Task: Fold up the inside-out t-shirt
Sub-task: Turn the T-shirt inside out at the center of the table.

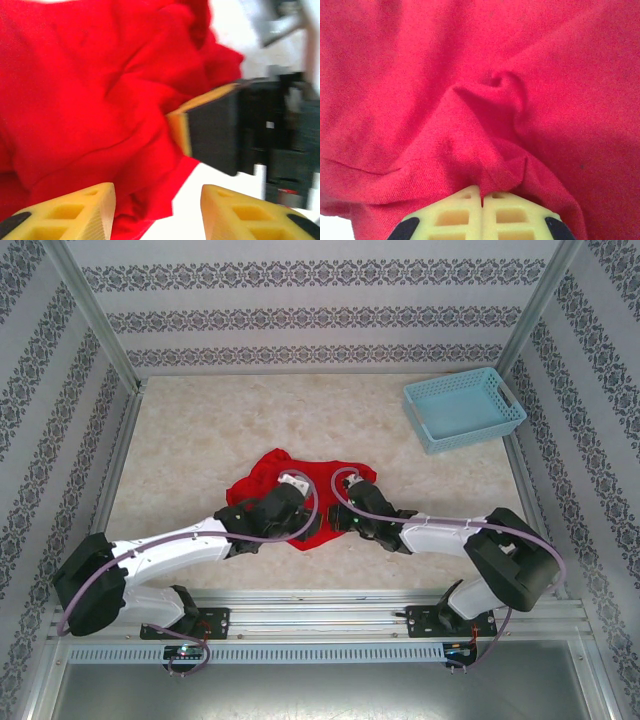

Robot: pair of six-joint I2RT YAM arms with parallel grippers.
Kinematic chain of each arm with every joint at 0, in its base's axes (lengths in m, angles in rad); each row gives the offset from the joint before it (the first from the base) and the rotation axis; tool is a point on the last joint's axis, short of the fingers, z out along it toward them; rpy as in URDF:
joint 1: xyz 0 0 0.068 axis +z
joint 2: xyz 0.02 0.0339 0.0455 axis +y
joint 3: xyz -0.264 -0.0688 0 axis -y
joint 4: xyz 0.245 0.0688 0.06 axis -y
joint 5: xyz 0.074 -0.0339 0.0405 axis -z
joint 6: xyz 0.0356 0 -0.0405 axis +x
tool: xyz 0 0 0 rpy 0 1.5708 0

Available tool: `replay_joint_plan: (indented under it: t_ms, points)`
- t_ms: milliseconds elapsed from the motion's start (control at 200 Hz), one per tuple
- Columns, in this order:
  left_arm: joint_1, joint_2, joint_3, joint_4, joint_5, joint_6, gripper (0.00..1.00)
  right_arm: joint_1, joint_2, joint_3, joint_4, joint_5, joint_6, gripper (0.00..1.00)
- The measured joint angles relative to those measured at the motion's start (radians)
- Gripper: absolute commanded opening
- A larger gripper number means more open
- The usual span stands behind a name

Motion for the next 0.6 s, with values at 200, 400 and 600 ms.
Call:
replay_joint_plan:
  t_ms: [200, 400, 600]
  points:
    - [-0.043, 0.093, 0.051, -0.036, -0.049, -0.005, 0.51, 0.0, -0.04, 0.0, 0.024, 0.0, 0.006, 0.0]
    - [-0.043, 0.189, 0.061, -0.096, -0.08, -0.032, 0.4, 0.011, -0.059, 0.0, 0.027, -0.001, 0.007, 0.0]
    - [-0.043, 0.243, 0.089, -0.121, -0.098, -0.051, 0.14, 0.018, -0.065, 0.0, 0.007, 0.029, 0.006, 0.0]
